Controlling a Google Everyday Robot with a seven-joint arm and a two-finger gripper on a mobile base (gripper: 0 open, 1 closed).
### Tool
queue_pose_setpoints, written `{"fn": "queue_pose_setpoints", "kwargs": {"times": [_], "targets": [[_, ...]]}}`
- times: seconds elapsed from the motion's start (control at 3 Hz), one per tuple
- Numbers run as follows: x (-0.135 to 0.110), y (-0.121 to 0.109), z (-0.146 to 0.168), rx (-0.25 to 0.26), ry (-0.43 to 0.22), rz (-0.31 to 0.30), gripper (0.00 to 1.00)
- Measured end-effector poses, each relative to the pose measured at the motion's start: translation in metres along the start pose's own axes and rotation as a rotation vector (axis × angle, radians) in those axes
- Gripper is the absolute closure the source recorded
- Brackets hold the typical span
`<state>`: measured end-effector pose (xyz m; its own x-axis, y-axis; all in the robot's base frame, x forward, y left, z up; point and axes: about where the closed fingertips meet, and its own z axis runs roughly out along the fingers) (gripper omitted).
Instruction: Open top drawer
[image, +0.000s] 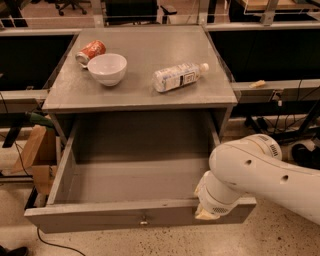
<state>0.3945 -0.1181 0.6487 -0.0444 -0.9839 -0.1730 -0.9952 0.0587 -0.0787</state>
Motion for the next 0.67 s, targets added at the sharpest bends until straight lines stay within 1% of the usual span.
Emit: {"fn": "queue_pose_setpoints", "kwargs": {"times": [0.33, 0.67], "targets": [[0.0031, 0.0060, -0.0002, -0.007, 0.002, 0.005, 1.00], [0.0031, 0.0060, -0.0002, -0.007, 0.002, 0.005, 0.81]]}}
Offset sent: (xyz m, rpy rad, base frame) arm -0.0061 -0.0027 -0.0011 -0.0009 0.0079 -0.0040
